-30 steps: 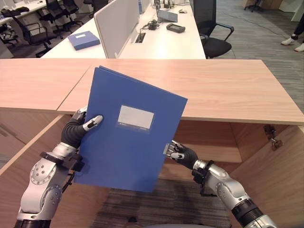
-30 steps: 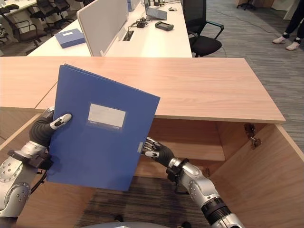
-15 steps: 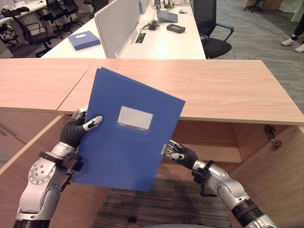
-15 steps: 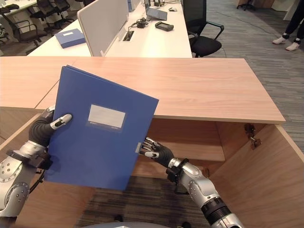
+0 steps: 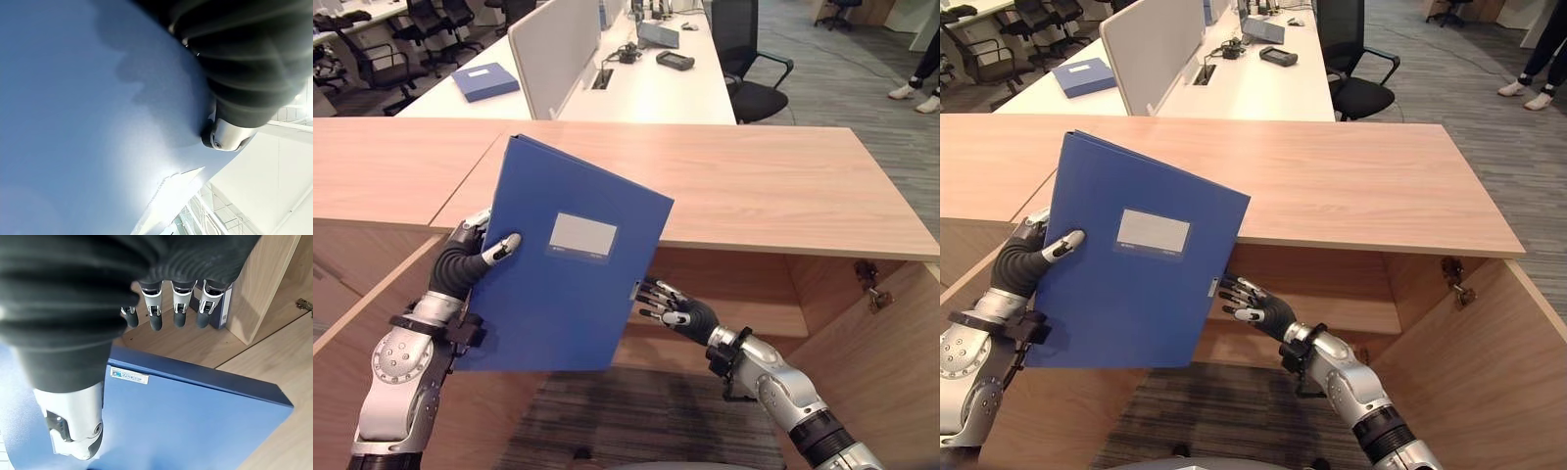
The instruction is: Put the empty folder in the office cabinet
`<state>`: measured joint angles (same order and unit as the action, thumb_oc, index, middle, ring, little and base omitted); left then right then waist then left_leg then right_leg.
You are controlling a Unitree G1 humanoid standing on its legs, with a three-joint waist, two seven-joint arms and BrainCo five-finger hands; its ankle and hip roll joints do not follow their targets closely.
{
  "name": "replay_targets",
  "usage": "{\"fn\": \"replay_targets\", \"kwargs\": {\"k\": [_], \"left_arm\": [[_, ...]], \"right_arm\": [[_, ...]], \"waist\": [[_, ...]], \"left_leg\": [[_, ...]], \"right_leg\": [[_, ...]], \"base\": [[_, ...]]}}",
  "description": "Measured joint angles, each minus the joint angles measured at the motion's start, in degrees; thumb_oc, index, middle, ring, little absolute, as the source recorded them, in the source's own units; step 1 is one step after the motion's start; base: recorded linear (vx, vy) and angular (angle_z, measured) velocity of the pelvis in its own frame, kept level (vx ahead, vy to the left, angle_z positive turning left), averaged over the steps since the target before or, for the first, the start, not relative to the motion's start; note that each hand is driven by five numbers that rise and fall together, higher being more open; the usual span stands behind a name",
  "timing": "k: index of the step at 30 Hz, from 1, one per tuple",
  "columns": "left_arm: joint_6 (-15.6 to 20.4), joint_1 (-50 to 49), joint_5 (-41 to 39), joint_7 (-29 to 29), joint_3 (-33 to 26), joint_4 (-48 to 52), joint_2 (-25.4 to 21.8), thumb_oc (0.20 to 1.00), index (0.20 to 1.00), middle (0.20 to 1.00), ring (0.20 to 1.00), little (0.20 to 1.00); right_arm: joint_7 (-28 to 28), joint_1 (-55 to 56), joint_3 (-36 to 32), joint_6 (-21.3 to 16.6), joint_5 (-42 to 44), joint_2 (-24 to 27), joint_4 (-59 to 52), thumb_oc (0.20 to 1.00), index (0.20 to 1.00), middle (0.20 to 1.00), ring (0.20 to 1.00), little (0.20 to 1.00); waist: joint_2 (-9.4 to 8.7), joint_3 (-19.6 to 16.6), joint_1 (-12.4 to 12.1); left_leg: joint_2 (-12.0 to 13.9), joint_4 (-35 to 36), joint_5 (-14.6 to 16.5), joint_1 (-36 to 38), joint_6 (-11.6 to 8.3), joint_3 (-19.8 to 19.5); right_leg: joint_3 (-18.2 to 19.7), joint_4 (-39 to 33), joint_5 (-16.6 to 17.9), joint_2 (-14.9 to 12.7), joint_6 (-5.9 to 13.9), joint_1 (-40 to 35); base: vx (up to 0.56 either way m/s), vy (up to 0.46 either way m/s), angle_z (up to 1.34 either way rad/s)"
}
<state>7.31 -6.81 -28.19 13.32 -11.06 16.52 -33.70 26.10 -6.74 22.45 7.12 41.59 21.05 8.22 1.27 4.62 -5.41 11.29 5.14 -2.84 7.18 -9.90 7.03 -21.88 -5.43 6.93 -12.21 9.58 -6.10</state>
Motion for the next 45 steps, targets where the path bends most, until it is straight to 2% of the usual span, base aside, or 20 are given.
{"fn": "replay_targets", "kwargs": {"k": [6, 17, 20, 23, 45], "left_arm": [[0.2, 0.0, 0.0, -0.4, 0.7, 0.0, 2.3, 0.2, 0.2, 0.2, 0.2, 0.2], [0.2, 0.3, -0.2, -0.3, 5.4, 0.0, 2.4, 0.2, 0.2, 0.2, 0.2, 0.2], [-0.2, 0.3, -2.6, 0.6, 6.6, 0.0, 3.1, 0.2, 0.2, 0.2, 0.2, 0.2], [-1.0, 0.4, -5.3, 1.6, 6.7, 0.1, 4.0, 0.2, 0.2, 0.2, 0.2, 0.2], [-2.0, 0.4, -6.5, 0.6, 7.2, -0.7, 5.8, 0.2, 0.2, 0.2, 0.2, 0.2]], "right_arm": [[-0.6, 0.0, 0.3, 0.0, 0.0, -2.0, 0.0, 1.0, 1.0, 1.0, 1.0, 1.0], [-2.5, -0.4, 2.6, -0.1, -0.1, -3.9, 3.8, 1.0, 1.0, 1.0, 1.0, 1.0], [-2.6, -0.5, 2.6, -0.1, -0.1, -4.2, 3.8, 1.0, 1.0, 1.0, 1.0, 1.0], [-2.6, -0.5, 2.6, -0.1, -0.1, -4.2, 3.8, 1.0, 1.0, 1.0, 1.0, 1.0], [-3.6, -3.1, 3.8, -0.1, 0.0, -4.0, 3.5, 1.0, 1.0, 1.0, 1.0, 1.0]], "waist": [[-0.08, 0.0, 0.0], [-0.03, 0.0, 0.0], [-0.02, 0.0, -0.1], [0.04, 0.0, -0.1], [0.15, 0.1, -0.1]], "left_leg": [[0.0, 0.0, 0.0, 0.0, 0.0, 0.0], [0.0, 0.0, 0.0, 0.1, 0.0, 0.0], [0.0, 0.0, 0.0, 0.0, 0.0, -0.1], [0.0, 0.0, 0.0, 0.0, 0.0, -0.2], [0.0, 0.0, 0.0, -0.2, 0.02, -0.5]], "right_leg": [[0.0, 0.0, 0.0, 0.0, 0.0, 0.0], [0.0, 0.0, 0.0, 0.0, 0.0, -0.1], [-0.1, 0.0, 0.0, 0.0, 0.0, -0.1], [-0.1, 0.0, 0.0, 0.0, 0.0, -0.1], [-0.4, 0.0, 0.0, 0.0, -0.01, -0.2]], "base": [[0.0, 0.0, 0.0], [0.0, 0.0, 0.0], [0.0, 0.0, 0.0], [0.0, 0.0, 0.0], [0.0, 0.0, 0.0]]}}
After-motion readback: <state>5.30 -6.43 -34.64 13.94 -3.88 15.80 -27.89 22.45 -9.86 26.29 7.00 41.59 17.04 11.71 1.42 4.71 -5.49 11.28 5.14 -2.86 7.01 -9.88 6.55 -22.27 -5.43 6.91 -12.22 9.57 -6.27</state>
